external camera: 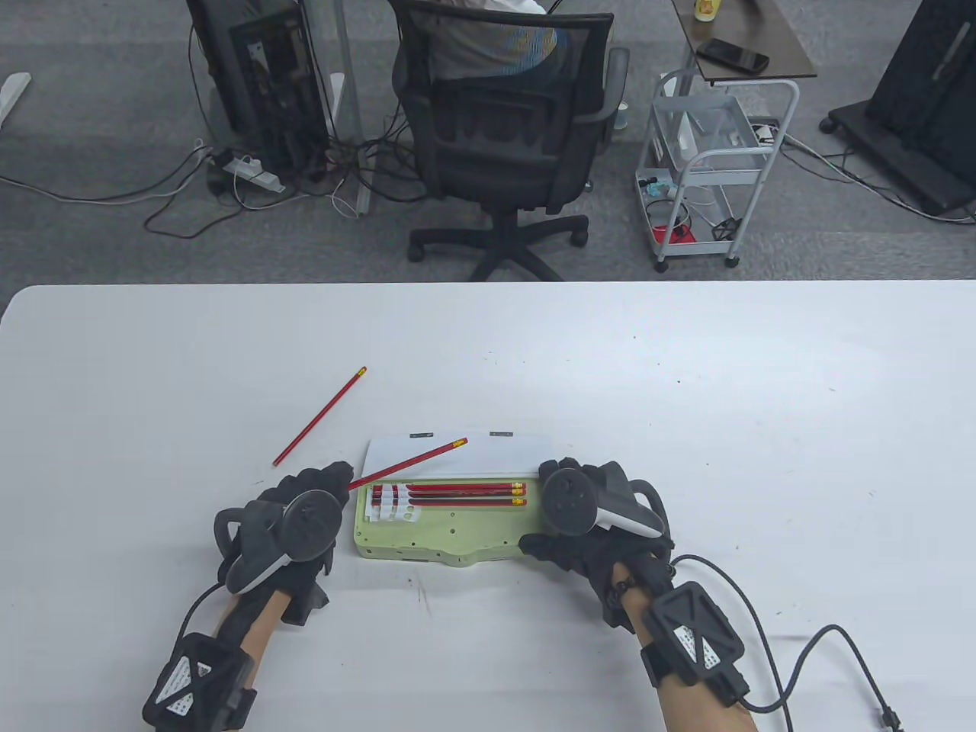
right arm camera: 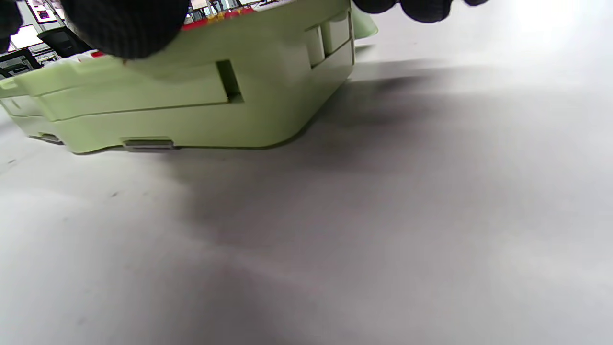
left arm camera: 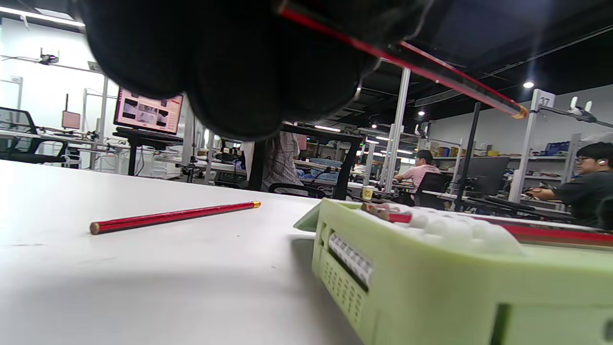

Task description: Organize multifunction pencil case

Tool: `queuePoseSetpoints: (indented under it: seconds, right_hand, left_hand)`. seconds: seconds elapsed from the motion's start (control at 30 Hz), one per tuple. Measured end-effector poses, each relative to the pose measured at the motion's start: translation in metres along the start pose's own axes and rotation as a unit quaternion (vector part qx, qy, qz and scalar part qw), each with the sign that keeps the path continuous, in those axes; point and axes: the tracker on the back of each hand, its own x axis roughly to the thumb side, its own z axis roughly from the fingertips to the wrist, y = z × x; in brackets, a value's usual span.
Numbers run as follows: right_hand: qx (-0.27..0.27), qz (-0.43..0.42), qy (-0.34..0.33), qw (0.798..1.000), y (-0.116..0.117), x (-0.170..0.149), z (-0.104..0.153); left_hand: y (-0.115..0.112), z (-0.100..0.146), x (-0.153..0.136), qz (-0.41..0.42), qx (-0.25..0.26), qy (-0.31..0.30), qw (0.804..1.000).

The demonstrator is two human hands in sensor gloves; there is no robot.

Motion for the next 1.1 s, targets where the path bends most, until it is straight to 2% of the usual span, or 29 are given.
queuePoseSetpoints:
  seconds: [0.1,0.33,0.57,1.1]
  right_hand:
    - [-0.032,-0.009,-0.006,0.999,-0.009,0.0,0.006]
    - [-0.179,0.0,-0.045,0.983,-0.03,0.013,0.024]
    - [-0.26,0.036,-0.1,0.96,-0.032,0.04,0.032]
    - [-0.25,0.125,-0.129,0.952,-0.013,0.075,0.026]
  left_hand:
    - [-0.001,0.003,0.001,-0.002,-0.002,-0.013,1.0]
    - [-0.003,0.005,0.013,-0.013,-0.01,-0.044,0.999]
    - [-0.006,0.006,0.023,-0.001,-0.016,-0.065,0.998]
    - [-0.005,0.013,0.054,-0.022,0.007,-0.13,0.991]
